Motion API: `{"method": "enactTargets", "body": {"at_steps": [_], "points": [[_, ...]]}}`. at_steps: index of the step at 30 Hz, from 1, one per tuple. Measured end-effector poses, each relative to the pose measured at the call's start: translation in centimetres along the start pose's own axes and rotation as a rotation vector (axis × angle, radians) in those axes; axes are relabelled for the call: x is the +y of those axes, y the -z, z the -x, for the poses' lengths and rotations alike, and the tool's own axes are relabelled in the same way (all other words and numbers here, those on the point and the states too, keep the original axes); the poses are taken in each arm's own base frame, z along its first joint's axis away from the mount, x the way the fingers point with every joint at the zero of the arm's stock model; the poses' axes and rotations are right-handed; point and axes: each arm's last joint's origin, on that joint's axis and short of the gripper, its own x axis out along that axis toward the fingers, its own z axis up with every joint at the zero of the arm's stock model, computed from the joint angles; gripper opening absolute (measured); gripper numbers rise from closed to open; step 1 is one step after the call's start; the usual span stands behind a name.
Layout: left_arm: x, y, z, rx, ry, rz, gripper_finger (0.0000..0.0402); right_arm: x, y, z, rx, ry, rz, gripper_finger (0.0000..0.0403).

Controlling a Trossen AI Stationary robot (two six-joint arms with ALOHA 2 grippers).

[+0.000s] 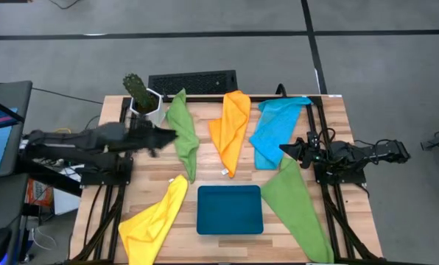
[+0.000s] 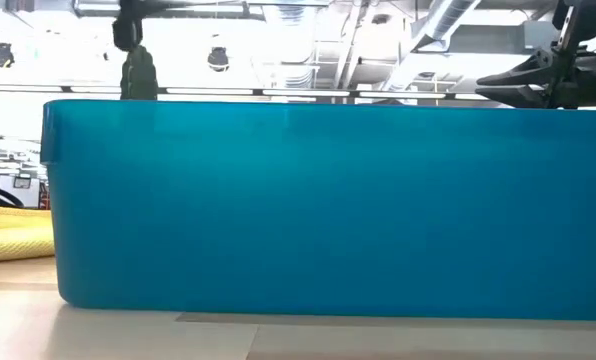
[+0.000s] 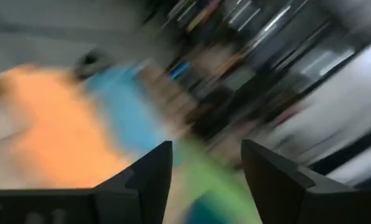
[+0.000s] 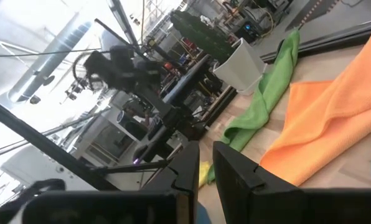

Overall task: Fold microfiber towels
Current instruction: Fold the top green microfiber towel

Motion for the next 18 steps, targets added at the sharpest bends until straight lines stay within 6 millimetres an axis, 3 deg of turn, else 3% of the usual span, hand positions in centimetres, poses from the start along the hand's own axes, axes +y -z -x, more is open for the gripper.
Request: {"method": "enactTargets", "body": {"at_steps": [3,6,14,18], "points": [[0.2,1.1,-3.0,0.214,-0.303,-0.143,0.0187,0.0,0.0,0.0,0.000,0.000,0.002,0.0072],[0.8,2.2,-6.0,0.380,-0.479,-0.222,0.0187,0.0,0.0,0.0,0.001,0.001,0.003,0.0072],[1.7,6.3,-13.5,0.682,-0.530,-0.438,0.0187,0.0,0.0,0.0,0.001,0.000,0.004,0.0072],[2.7,7.3,-16.5,0.783,-0.571,-0.514,0.0187,0.0,0.0,0.0,0.001,0.000,0.004,0.0072]]}}
